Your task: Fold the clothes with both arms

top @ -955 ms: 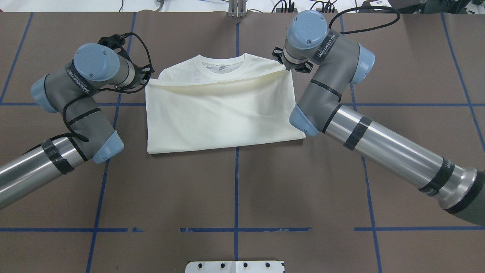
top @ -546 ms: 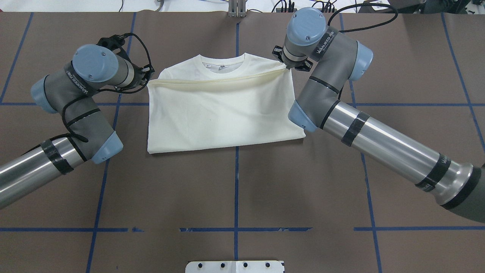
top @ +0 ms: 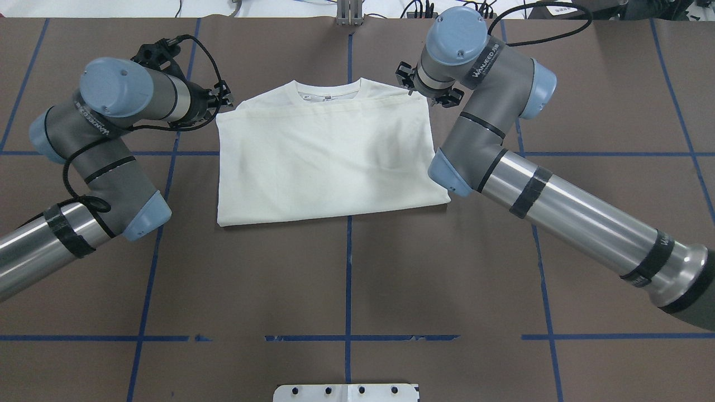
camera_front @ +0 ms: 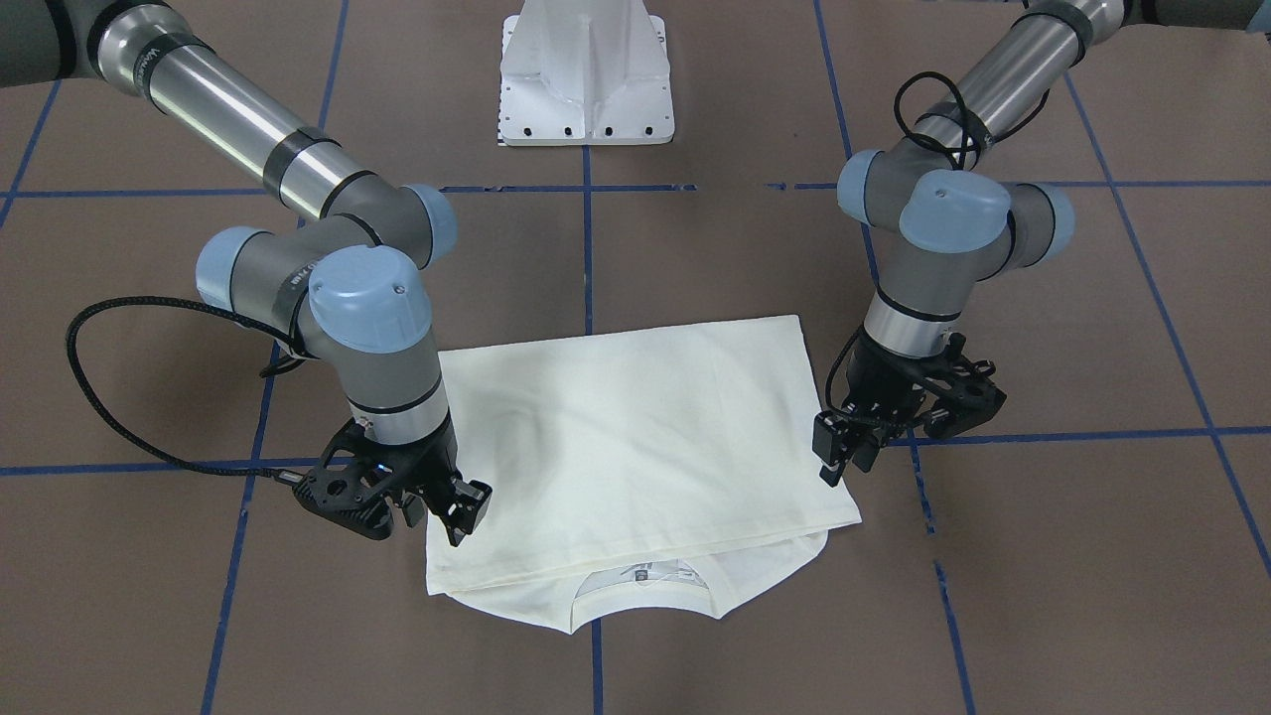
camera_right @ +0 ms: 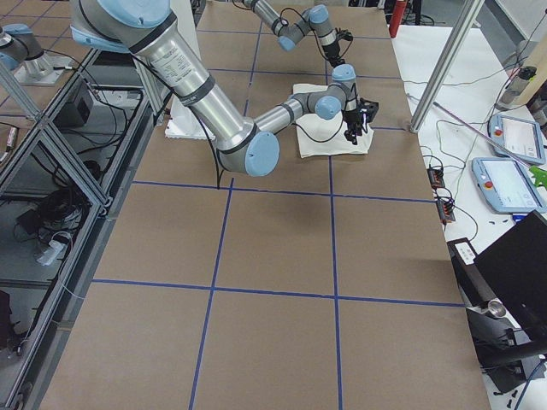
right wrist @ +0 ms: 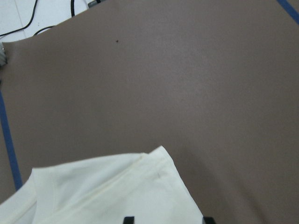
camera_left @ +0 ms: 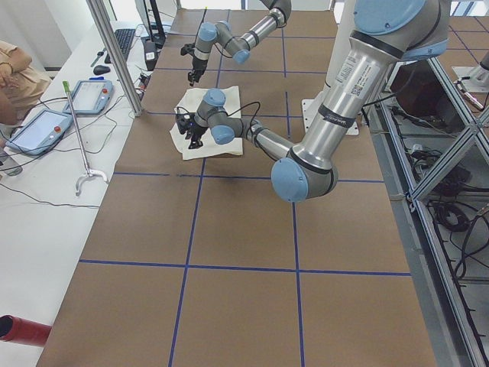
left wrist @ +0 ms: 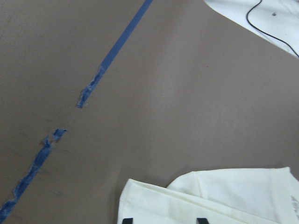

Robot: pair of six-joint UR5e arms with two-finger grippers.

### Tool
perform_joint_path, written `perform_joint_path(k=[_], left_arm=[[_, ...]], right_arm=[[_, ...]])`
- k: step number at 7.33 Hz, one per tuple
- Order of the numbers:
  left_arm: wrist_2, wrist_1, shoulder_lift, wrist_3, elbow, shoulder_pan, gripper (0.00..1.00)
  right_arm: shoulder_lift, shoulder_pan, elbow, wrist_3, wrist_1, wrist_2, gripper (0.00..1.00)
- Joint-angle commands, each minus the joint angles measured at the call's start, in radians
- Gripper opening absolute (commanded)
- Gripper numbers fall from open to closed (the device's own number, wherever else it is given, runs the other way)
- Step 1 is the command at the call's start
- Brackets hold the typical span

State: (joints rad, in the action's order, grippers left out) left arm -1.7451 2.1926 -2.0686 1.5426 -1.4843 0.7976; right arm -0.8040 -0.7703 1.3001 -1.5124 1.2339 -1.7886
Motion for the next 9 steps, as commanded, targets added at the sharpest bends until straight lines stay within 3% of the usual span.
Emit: perform_joint_path(k=[1, 6, 9], left_arm=[[-0.025, 0.007, 0.031, 0.002, -0.051, 0.005, 0.58], [-0.022, 0.004, 0.051, -0.010, -0.090, 0.000, 0.57], [-0.017, 0.004, 0.051, -0.009, -0.090, -0.002, 0.57]], right_arm=[[-0.273, 0.079, 0.352, -0.050, -0.002, -0.048, 0.70], [-0.351, 0.195, 0.423, -0.429, -0.004, -0.011, 0.75], [-0.382, 0.204, 0.415, -0.430, -0.002, 0.006, 0.74]])
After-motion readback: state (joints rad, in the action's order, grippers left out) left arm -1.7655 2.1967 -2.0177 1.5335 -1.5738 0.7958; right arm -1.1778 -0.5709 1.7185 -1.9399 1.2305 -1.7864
